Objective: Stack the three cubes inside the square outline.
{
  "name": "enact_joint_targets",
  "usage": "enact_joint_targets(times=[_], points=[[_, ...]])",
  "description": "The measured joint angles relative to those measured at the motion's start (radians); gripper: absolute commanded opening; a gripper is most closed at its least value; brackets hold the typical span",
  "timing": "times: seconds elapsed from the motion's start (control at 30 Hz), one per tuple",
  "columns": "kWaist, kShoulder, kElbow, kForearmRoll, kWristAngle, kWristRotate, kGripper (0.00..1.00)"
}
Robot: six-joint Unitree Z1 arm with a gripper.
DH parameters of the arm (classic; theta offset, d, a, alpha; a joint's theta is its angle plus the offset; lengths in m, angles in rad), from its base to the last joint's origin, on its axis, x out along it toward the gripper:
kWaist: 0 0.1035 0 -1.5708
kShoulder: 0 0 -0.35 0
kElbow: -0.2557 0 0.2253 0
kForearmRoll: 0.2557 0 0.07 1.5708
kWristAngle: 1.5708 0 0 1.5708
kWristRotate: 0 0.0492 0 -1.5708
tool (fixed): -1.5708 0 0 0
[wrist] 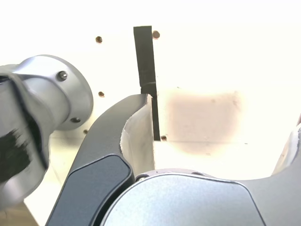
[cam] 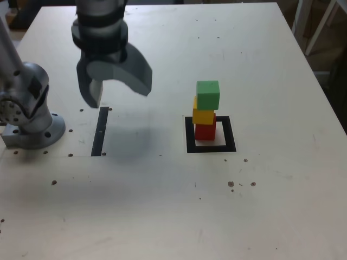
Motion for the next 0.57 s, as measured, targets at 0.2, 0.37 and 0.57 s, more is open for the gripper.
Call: enact_joint_targets(times=[0.2, 0.37, 0.57], points=[[0.0, 0.022, 0.208, -0.154, -0.018, -0.002, 1.0], [0.0, 0.034, 0.245, -0.187, -0.018, -0.002, 1.0], [0.0, 0.034, 0.248, -0.19, -0.015, -0.004, 1.0]])
